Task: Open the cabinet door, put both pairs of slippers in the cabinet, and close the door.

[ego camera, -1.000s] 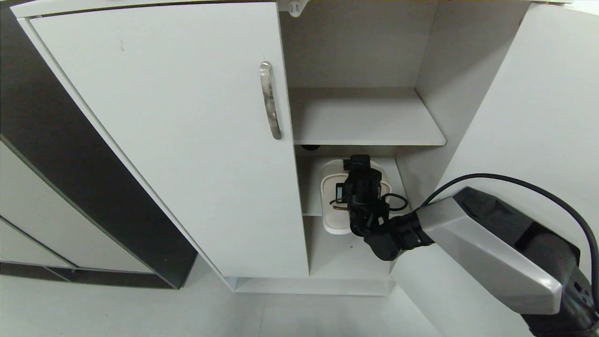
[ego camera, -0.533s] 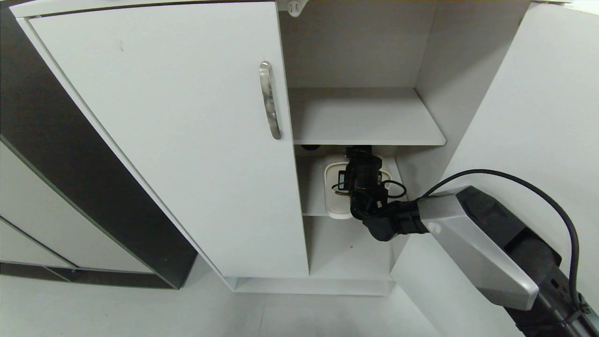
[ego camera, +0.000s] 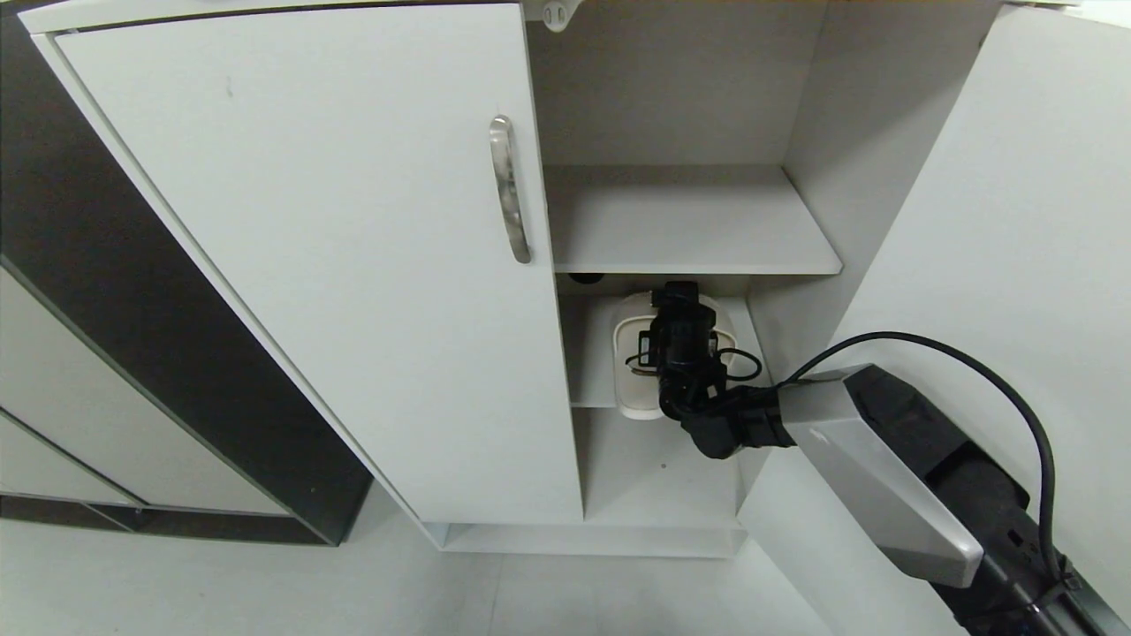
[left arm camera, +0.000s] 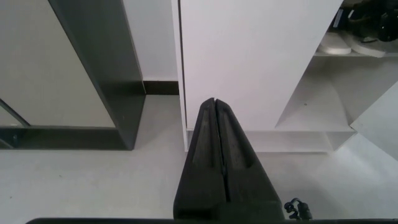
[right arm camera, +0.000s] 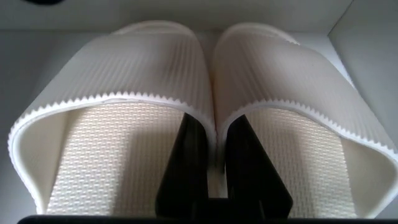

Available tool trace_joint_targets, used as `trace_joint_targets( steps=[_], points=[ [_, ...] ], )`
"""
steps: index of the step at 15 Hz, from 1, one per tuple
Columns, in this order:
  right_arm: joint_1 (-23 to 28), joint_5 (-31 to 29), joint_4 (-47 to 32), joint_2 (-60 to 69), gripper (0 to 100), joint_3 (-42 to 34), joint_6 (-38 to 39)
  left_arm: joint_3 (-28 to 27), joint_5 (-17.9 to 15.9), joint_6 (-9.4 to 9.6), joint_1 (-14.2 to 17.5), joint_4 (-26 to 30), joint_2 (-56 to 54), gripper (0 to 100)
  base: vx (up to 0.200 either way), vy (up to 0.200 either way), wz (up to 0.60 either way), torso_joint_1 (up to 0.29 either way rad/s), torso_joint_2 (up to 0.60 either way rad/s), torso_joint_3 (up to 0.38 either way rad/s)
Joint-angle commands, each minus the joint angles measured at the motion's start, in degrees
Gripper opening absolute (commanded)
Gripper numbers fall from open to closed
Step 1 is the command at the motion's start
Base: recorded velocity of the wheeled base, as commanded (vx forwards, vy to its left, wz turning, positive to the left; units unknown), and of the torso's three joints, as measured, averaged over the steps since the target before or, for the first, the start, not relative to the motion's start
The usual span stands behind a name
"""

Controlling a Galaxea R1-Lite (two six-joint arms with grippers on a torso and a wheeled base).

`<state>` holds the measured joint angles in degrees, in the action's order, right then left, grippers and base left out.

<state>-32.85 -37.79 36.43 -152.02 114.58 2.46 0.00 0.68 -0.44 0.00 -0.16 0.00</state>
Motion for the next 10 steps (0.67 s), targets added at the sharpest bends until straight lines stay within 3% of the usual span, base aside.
trace_joint_targets(
  steps=[1, 4, 10],
  points=[
    [0.07, 0.0, 0.05, -0.39, 100, 0.01, 0.0, 0.0, 0.02, 0.0, 0.09, -0.02, 0.09, 0, 0.0, 0.0, 0.0, 0.0, 0.0, 0.0],
    [0.07, -0.09, 0.22, -0.12, 100, 0.01, 0.17, 0.0, 0.02, -0.09, 0.0, -0.02, 0.09, 0, 0.0, 0.0, 0.0, 0.0, 0.0, 0.0],
    [-2.13, -0.62, 9.1, 8.32, 100, -16.84, 0.17, 0.0, 0.02, -0.09, 0.0, -0.02, 0.09, 0, 0.0, 0.0, 0.0, 0.0, 0.0, 0.0]
  ],
)
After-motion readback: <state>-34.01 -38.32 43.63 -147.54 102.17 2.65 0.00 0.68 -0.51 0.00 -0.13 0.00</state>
